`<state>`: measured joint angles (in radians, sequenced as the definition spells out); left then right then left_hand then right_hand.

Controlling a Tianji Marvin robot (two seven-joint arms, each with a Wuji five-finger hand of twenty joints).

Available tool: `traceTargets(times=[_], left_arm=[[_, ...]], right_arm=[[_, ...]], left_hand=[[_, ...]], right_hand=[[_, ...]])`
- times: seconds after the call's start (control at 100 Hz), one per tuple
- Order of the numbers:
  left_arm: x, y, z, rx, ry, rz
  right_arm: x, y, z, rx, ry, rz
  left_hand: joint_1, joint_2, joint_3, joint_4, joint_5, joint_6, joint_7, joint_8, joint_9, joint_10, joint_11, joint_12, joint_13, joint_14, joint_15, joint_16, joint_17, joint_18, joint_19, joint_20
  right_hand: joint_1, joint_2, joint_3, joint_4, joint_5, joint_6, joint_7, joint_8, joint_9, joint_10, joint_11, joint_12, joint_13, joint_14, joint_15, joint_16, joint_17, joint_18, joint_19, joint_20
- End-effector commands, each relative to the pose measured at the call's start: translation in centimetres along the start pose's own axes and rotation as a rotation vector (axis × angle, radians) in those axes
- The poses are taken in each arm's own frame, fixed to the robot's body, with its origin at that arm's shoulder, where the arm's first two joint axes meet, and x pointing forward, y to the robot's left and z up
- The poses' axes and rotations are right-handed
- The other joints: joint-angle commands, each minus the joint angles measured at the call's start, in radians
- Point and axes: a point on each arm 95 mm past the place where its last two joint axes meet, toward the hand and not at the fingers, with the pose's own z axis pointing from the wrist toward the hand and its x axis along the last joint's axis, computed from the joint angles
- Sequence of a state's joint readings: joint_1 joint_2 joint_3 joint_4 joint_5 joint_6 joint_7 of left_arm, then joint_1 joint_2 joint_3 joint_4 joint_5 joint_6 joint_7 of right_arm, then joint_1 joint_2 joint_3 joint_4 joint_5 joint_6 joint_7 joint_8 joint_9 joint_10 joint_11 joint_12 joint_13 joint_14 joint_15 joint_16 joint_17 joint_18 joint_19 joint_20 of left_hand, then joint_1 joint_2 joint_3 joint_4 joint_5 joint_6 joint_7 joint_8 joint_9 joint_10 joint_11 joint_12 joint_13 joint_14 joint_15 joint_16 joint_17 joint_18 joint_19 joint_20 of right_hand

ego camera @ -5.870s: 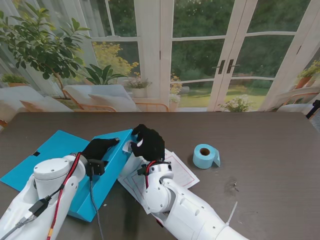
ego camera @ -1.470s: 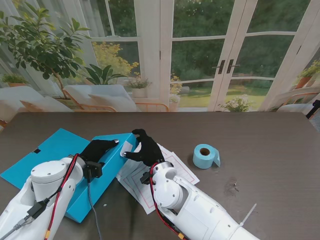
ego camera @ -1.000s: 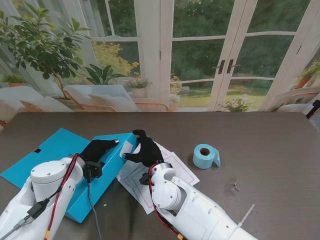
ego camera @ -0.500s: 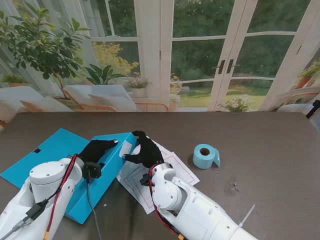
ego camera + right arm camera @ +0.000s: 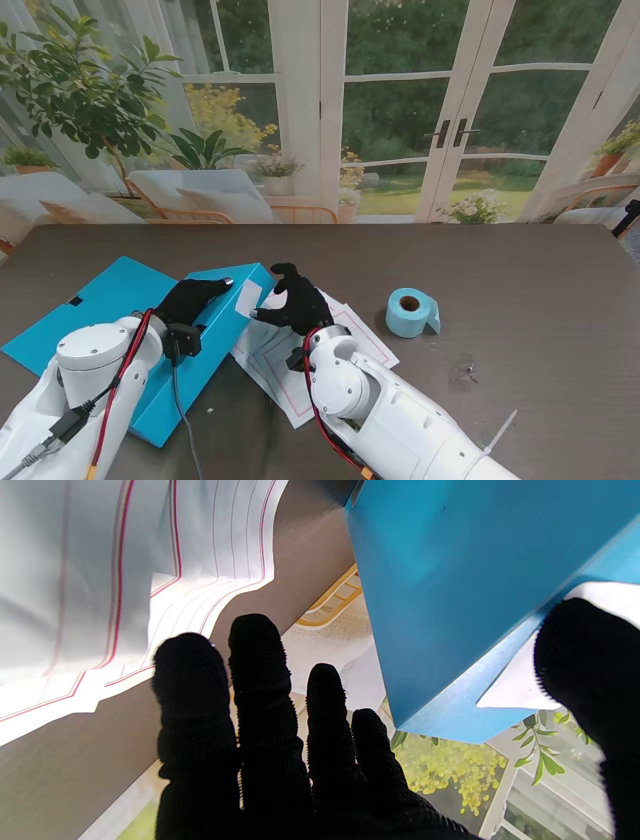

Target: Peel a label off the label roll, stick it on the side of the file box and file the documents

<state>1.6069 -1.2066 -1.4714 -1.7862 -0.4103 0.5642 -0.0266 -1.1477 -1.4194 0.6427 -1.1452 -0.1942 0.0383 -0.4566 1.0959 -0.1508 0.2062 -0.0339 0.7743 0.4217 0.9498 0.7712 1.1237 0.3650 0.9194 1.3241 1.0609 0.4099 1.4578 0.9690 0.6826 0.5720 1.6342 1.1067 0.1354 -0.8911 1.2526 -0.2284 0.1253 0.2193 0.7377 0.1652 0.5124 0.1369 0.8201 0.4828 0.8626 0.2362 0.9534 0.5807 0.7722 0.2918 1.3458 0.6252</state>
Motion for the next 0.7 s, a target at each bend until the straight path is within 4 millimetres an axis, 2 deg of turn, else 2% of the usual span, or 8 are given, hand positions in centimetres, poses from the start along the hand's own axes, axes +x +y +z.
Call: traceTargets(times=[0.0, 0.24, 0.69], left_arm=[[0.2, 0.3, 0.0, -0.009, 0.006, -0.007], [-0.5, 0.0, 0.6, 0.047, -0.008, -0.028], [-1.9, -0.7, 2.4, 0.163, -0.048, -0.03]], right_arm=[[-0.2, -0.1, -0.2, 0.012, -0.004, 0.013], [-0.6, 0.6, -0.1, 0.004, -0.011, 0.006], [-1.7, 2.4, -0.4, -0.011, -0.004, -0.047]], left_hand=[[0.047, 0.027, 0.021, 0.043, 0.01, 0.021, 0.019, 0.009, -0.003, -0.001, 0.002, 0.011, 0.017, -0.01, 0.051, 0.014, -0.011, 0.014, 0.004, 0.023], [0.047, 0.026, 0.02, 0.042, 0.008, 0.02, 0.019, 0.009, -0.004, 0.001, 0.001, 0.011, 0.017, -0.01, 0.051, 0.014, -0.012, 0.014, 0.003, 0.023], [0.049, 0.025, 0.02, 0.039, 0.005, 0.02, 0.018, 0.005, -0.007, 0.0, -0.003, 0.009, 0.01, -0.006, 0.043, 0.013, -0.026, 0.014, -0.009, 0.022]], right_hand=[[0.006, 0.019, 0.003, -0.001, -0.04, -0.019, 0.019, 0.011, 0.006, -0.03, 0.008, -0.008, -0.001, -0.001, -0.005, 0.001, -0.416, -0.033, -0.004, 0.022], [0.004, 0.072, -0.019, 0.006, -0.036, -0.026, 0.034, 0.019, 0.014, -0.027, 0.006, -0.008, 0.001, -0.001, -0.005, 0.002, -0.416, -0.032, -0.004, 0.023], [0.017, 0.092, -0.035, 0.012, 0.003, -0.071, 0.036, 0.025, 0.021, -0.022, 0.003, -0.007, 0.0, -0.008, -0.008, 0.0, -0.416, -0.032, -0.005, 0.023]])
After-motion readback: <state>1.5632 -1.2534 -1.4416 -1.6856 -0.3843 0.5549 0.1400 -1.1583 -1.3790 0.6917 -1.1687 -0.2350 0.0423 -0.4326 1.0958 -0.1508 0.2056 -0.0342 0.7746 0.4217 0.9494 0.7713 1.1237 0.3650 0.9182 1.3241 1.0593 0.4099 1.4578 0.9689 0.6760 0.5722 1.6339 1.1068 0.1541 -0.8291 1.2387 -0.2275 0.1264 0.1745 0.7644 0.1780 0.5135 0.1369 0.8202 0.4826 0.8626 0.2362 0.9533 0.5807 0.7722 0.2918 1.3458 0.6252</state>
